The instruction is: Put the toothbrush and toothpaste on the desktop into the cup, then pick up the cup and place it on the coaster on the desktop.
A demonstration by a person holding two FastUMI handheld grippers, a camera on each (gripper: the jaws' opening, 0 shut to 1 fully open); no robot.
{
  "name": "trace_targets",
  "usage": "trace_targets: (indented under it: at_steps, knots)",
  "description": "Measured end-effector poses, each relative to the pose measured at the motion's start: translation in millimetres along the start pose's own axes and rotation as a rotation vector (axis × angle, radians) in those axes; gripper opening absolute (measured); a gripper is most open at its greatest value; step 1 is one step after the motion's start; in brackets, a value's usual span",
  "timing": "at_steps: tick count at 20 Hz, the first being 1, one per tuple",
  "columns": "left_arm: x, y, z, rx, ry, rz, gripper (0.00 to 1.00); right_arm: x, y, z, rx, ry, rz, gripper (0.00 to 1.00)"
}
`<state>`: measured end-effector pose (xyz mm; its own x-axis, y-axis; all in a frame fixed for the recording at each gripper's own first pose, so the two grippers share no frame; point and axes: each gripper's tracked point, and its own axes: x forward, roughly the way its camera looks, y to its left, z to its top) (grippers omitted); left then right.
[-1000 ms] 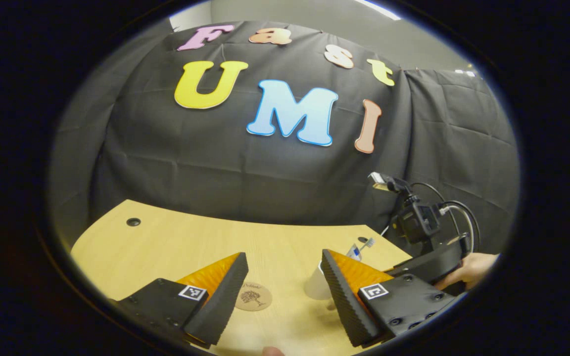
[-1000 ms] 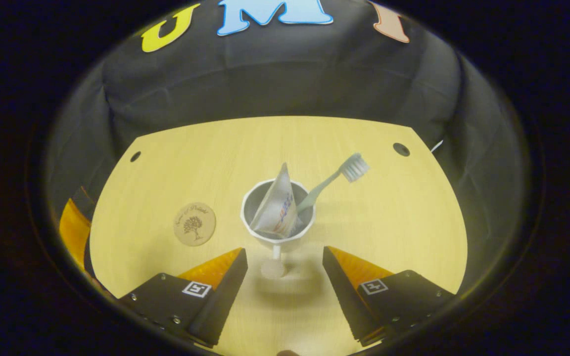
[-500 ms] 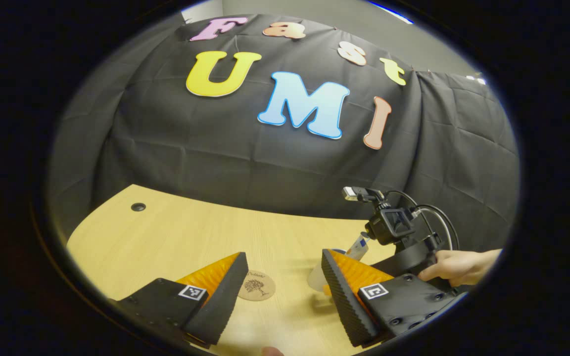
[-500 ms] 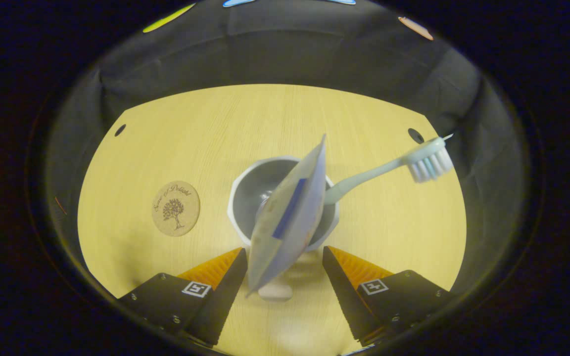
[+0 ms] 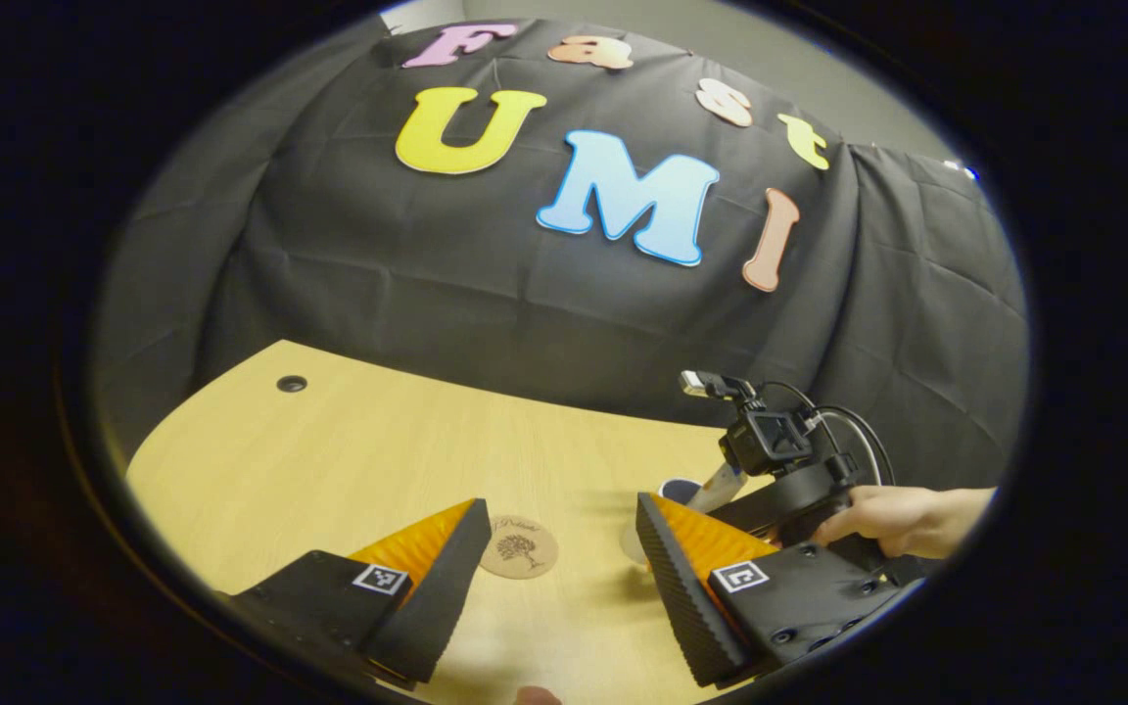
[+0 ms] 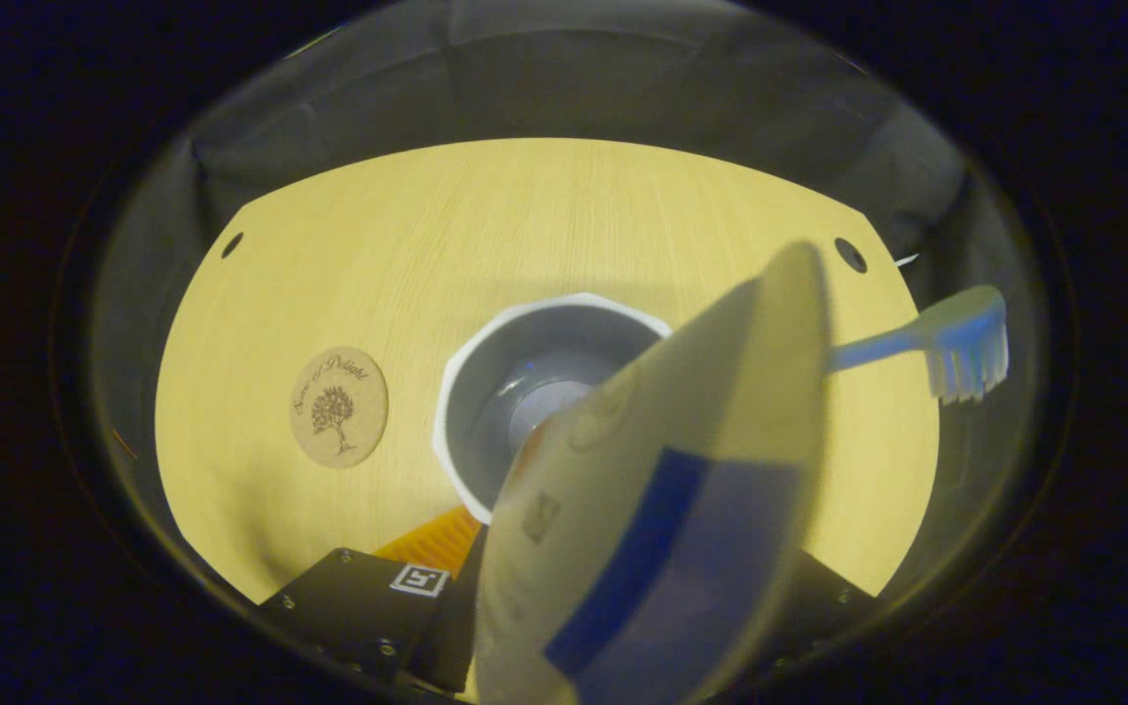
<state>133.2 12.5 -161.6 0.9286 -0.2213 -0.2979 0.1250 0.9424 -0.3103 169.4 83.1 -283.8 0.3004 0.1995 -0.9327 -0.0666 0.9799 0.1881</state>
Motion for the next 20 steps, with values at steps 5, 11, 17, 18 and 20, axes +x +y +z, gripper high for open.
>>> trace_targets:
  at_steps: [5, 11, 17, 18, 20]
  knots:
    - [1.7, -3.0, -0.8, -0.003, 0.002, -0.002, 0.97, -1.2, -3.2, 3.4, -0.004, 0.006, -0.006, 0.47]
    - [3.0, -4.9, -0.3, -0.001, 0.002, -0.001, 0.97, -1.4, -3.0, 2.8, 0.007, 0.003, -0.012, 0.46]
    - [-4.5, -0.4, 1.3, 0.003, -0.003, 0.009, 0.97, -10.9, 6.4, 4.0, -0.015, -0.015, -0.004, 0.46]
    - [-7.3, 1.6, 2.0, 0.004, -0.006, 0.012, 0.96, -13.2, 12.2, 3.0, -0.023, -0.018, 0.002, 0.46]
    - [-13.9, 3.5, 3.5, 0.001, -0.009, 0.015, 0.97, -17.7, 21.8, 2.2, -0.035, -0.019, 0.014, 0.46]
